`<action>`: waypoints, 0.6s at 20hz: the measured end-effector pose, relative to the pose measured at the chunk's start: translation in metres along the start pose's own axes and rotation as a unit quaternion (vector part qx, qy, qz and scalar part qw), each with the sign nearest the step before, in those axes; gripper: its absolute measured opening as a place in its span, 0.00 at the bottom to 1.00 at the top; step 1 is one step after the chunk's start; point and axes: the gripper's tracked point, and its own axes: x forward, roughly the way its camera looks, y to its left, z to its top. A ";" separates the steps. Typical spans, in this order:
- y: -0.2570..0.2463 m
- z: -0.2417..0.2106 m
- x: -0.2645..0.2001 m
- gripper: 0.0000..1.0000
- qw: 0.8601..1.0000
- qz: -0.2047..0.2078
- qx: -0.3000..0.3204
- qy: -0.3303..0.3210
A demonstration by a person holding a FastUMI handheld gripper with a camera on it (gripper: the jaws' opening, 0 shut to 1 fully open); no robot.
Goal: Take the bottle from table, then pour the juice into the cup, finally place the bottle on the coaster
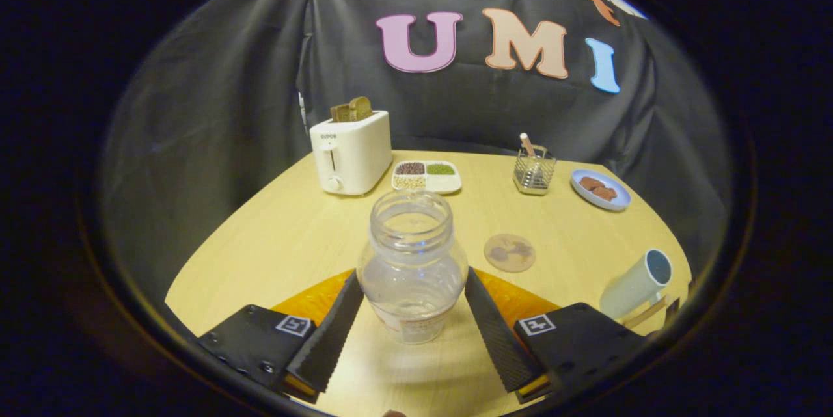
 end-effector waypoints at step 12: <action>-0.004 0.000 0.002 0.73 0.997 -0.006 0.068 0.029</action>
